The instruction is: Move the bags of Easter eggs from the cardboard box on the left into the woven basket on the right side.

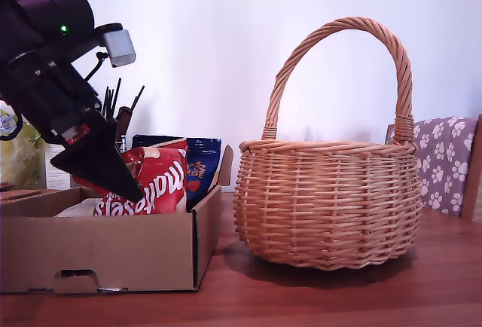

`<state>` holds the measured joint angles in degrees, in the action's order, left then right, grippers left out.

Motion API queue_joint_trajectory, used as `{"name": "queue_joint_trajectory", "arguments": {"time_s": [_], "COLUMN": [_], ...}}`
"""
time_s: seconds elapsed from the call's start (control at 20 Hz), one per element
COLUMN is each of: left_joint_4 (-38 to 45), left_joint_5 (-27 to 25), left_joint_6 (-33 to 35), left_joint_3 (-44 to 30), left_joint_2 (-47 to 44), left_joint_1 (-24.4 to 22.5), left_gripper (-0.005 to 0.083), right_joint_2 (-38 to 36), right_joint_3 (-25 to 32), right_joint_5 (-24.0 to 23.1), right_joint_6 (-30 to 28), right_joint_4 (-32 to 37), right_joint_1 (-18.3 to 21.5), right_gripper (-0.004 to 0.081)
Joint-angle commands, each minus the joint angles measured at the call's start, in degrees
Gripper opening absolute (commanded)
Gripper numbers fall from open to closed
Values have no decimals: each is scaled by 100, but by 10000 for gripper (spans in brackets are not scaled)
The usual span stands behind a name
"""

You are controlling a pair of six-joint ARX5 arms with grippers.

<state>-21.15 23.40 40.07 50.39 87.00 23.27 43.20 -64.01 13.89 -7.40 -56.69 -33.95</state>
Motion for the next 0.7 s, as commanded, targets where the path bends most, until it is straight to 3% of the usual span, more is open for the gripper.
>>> {"name": "queue_joint_trajectory", "arguments": {"time_s": [0.0,0.3,0.65], "left_joint_4": [-138,-603,-444], "left_joint_5": [24,116,1414], "left_joint_6": [42,35,-680], "left_joint_3": [229,737,1375], "left_joint_2": [-127,-439,-603], "left_joint_1": [44,44,590], "left_gripper": [175,176,176], "right_joint_2": [-136,-354,-352], "right_joint_3": [-22,-22,-22], "right_joint_5": [-190,-708,-861], "right_joint_6": [20,146,133], "right_joint_4": [26,-4,-66], "right_joint_1": [-24,-13,-13], "right_gripper": [-13,-13,-13]}}
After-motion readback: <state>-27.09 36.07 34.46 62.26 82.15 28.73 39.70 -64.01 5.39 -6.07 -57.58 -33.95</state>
